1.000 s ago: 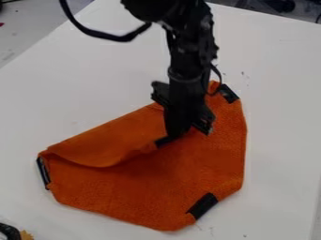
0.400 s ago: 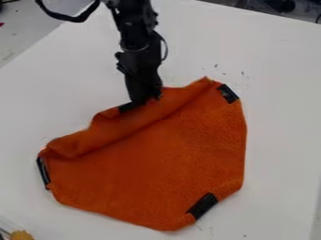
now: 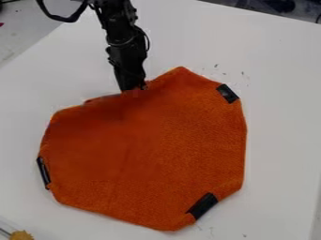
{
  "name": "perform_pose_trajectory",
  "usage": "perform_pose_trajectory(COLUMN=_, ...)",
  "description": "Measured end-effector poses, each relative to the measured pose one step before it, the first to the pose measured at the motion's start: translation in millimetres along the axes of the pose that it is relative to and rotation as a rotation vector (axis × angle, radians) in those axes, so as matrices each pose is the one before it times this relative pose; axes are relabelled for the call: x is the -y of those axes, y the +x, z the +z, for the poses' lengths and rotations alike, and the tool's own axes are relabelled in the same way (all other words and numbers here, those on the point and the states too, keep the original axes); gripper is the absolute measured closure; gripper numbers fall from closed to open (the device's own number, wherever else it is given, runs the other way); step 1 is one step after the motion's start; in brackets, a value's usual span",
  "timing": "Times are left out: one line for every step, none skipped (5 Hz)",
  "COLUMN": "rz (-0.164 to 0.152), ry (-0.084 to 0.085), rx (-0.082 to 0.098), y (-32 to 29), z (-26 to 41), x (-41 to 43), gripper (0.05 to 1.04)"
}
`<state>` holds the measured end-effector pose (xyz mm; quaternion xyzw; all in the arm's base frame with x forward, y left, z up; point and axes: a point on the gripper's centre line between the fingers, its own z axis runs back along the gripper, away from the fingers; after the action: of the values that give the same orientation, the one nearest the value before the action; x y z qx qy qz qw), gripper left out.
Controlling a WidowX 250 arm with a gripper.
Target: Unfold the cloth from right to left
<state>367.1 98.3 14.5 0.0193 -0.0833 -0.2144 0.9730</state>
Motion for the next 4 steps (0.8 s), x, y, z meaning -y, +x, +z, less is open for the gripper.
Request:
perform_pose_trajectory(rz=-0.0086, ry=0.0053, rx=0.0086, y=5.1, z=-1.9, x=-10.04, gripper=1.026)
perform_pose_trajectory(rz=-0.021, ry=0.017, rx=0.0008, y=3.74, z=0.51, x=-9.69, gripper=1.026)
perform_pose_trajectory(rz=-0.0074, ry=0.0141, rx=0.007, y=-0.36, z=-2.25, x=-15.36, gripper=1.027)
perform_pose_trajectory(rz=-0.0203, ry=0.0011, rx=-0.0003, y=2.49, z=-2.19, x=-11.37, gripper=1.005)
